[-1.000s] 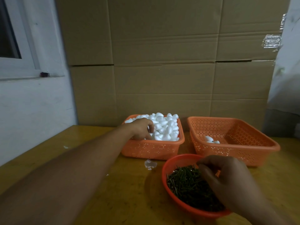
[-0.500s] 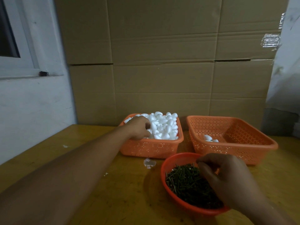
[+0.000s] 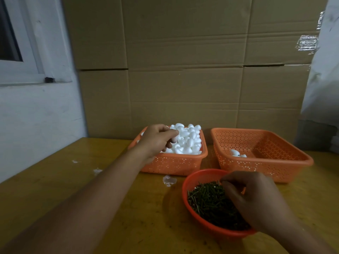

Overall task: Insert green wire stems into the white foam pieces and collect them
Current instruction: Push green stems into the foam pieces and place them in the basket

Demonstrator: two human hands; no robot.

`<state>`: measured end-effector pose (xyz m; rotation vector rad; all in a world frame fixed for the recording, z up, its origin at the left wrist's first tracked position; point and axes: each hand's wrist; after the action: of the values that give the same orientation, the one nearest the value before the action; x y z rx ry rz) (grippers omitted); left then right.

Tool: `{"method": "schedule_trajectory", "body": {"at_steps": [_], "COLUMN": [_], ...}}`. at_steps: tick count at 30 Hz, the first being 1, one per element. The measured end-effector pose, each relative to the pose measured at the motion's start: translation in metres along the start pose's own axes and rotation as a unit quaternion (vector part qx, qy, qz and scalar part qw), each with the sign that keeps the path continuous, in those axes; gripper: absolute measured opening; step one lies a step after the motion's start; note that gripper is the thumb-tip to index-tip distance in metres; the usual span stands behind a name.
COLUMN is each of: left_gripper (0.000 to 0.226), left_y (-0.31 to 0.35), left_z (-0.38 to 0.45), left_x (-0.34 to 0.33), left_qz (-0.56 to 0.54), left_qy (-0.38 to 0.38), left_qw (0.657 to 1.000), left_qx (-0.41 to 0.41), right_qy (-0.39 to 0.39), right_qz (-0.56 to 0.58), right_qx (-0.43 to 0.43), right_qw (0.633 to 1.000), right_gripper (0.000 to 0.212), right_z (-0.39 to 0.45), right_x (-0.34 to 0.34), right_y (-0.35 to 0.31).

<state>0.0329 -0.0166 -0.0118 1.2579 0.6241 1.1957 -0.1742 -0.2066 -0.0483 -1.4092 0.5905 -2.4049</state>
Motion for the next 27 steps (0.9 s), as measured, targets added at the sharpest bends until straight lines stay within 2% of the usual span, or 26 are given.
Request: {"method": "schedule_trajectory", "body": {"at_steps": [2, 7, 14, 19, 22, 27], "left_gripper": [0.018, 0.021, 0.022, 0.024, 0.022, 0.035], "left_y": [0.005, 0.009, 0.019, 0.022, 0.022, 0.023], "left_z": [-0.012, -0.042, -0.087, -0.103, -0.109, -0.115], "left_x": [-0.008, -0.023, -0.040, -0.046, -0.049, -0.050], "left_qz": [-0.071, -0.197, -0.297, -0.293, -0.228, -0.186], "left_qy": [-0.019, -0.046, -0.122, -0.155, -0.159, -0.191], "left_qw": [0.997, 0.978, 0.946, 0.943, 0.960, 0.962], "left_qx": [0.011, 0.050, 0.052, 0.009, -0.034, -0.052], "right_qy": [-0.001, -0.005, -0.028, -0.074, -0.093, -0.137], "right_qz": [0.000, 0.000, -0.004, -0.026, -0.042, -0.097], "right_qx": [-0.001, -0.004, -0.013, -0.024, -0.030, -0.026], "right_qw": [1.000, 1.000, 1.000, 0.997, 0.994, 0.985], "right_gripper": [0.012, 0.011, 0.012, 0.012, 0.014, 0.010], "right_z": [0.000, 0.000, -0.001, 0.000, 0.000, 0.001], "right_x": [0.000, 0.000, 0.002, 0.003, 0.003, 0.003], "right_y": [0.000, 0.000, -0.003, -0.005, -0.004, -0.007]}}
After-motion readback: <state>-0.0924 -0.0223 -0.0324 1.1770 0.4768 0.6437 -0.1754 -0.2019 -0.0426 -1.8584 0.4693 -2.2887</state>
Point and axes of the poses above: each hand's wrist, its own z-axis towards the middle knuckle, its own x-axis out of the back of the hand, y = z × x, and after that the axes turned 3 degrees about -y, right-handed
